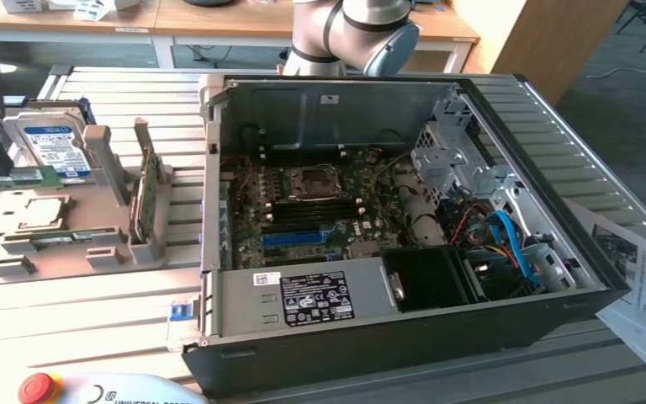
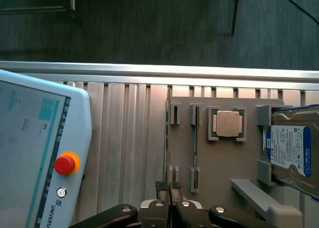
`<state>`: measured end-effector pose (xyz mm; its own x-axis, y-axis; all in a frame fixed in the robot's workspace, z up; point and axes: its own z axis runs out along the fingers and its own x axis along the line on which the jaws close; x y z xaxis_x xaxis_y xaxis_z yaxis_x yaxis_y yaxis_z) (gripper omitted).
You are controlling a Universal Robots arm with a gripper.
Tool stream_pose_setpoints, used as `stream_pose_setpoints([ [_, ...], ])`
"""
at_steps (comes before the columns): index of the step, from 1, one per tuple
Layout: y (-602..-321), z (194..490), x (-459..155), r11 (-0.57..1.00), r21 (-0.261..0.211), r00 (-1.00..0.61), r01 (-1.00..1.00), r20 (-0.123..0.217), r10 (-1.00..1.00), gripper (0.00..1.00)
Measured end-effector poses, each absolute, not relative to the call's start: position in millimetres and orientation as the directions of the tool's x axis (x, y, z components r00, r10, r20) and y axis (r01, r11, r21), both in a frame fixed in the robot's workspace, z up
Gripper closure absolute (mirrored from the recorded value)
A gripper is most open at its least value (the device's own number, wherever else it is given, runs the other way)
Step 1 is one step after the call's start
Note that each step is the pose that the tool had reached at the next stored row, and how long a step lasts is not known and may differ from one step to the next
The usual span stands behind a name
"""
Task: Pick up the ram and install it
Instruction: 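Pick up the ram and move it above insertion slot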
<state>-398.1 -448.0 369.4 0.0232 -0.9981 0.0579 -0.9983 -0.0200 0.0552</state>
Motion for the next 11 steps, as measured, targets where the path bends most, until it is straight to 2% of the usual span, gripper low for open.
stream_pose_setpoints([
  [11, -448.0, 374.8, -398.2, -0.021, 0.043, 0.023, -0.999, 0.04, -0.999, 0.88],
])
